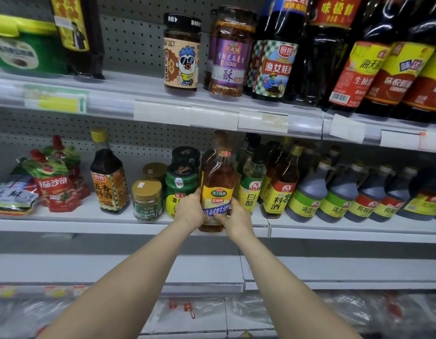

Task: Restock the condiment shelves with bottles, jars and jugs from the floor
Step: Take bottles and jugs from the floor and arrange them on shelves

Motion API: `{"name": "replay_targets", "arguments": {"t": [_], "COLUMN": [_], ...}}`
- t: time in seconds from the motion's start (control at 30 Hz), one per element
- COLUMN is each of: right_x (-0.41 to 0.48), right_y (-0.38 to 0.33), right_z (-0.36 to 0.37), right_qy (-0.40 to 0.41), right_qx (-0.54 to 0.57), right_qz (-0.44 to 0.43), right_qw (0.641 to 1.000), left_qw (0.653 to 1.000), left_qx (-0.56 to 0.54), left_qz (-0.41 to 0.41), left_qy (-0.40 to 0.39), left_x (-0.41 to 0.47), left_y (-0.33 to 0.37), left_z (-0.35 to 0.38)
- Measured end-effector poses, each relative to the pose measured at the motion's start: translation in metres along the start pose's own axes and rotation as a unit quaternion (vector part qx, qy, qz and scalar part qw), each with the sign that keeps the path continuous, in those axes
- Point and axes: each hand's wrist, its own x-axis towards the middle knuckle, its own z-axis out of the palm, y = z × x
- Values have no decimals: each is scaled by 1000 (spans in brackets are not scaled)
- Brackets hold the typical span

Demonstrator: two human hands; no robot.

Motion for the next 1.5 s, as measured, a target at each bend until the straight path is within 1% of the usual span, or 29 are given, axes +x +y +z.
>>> {"name": "replay_targets", "arguments": {"t": [0.5,1.1,1.17,1.3,1.5], "right_x": [20,40,40,31,7], "right_y": [8,18,21,27,39], "right_z": [-4,9,10,10,1], "right_qy": [-5,17,4,-49,-83], "right_qx": [8,-21,-4,-24,-24], "right_qz": [-8,11,14,21,18], "right_qw": [1000,1000,1000,998,996], "left_qw": [999,999,999,998,996], "left_qx": [-35,-31,-32,-36,-70], "left_qz": [6,-7,-5,-5,-10], "left_qy": [12,33,40,51,56], "left_x": [16,33,36,35,5], "left_y": [5,7,7,4,2], "left_z": [6,21,22,26,38]}}
